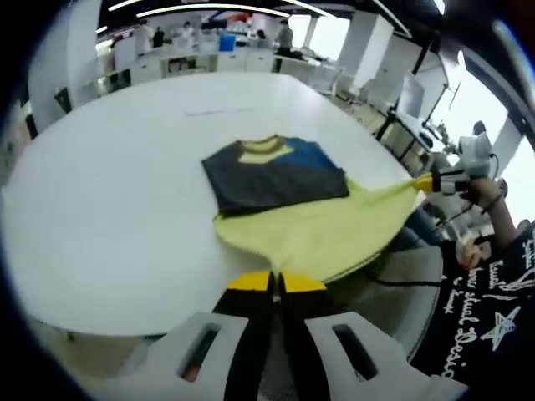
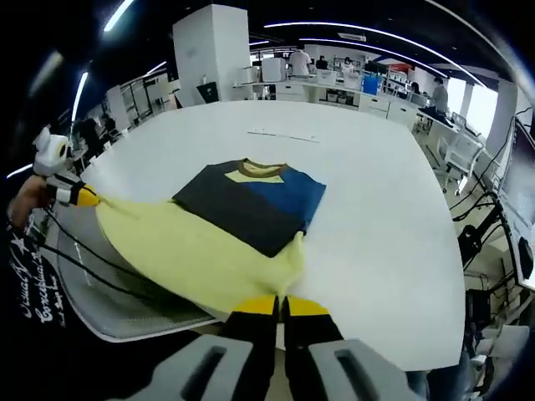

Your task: Fold the garment on the visible template until the final outline fits inside the template.

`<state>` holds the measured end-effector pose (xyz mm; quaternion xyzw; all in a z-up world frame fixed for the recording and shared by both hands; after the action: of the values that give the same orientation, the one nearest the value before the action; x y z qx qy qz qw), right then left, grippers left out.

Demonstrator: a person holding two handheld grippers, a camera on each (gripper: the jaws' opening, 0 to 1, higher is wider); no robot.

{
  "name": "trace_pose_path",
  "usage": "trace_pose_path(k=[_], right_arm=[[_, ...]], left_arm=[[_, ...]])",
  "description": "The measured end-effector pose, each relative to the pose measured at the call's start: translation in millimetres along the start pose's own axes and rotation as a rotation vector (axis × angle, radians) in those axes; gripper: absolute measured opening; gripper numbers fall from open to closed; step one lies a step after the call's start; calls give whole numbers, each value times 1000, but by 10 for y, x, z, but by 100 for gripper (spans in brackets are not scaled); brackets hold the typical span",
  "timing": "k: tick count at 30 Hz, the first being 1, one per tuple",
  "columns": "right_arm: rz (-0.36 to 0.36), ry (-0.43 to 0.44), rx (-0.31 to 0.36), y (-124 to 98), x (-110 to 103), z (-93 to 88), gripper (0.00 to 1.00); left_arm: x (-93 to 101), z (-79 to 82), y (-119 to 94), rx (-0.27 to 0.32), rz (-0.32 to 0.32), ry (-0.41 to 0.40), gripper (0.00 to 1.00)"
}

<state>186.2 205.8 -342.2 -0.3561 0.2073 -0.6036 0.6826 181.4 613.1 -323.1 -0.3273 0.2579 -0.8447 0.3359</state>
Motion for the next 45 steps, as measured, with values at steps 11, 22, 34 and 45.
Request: trace_pose_path(k=[11, 22, 34, 45], right_arm=[[-22, -3, 57, 88, 49, 343, 0], [-29, -51, 89, 316, 98, 702, 0], [-28, -54, 112, 617, 187, 1101, 0], [-27, -31, 136, 959, 271, 1388, 0]], left_arm=[[-147, 389, -1, 69, 16, 32, 0], [-372, 754, 96, 116, 29, 34, 0], [-615, 1143, 255, 164, 62, 35, 0], [-852, 1444, 471, 186, 89, 35, 0]])
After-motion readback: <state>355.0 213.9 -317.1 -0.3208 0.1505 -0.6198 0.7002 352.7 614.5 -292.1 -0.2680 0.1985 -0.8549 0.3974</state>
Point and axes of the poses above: the point that each gripper's makers call its tool centre point, and the gripper's own axes: y roughly forward along the fingers, x roughly to its right, z roughly out of its top, the point moved 9 cm from there along -y, roughly backward along the fingers, and after that the axes turned 14 degrees about -z, right-handed, at the moved point
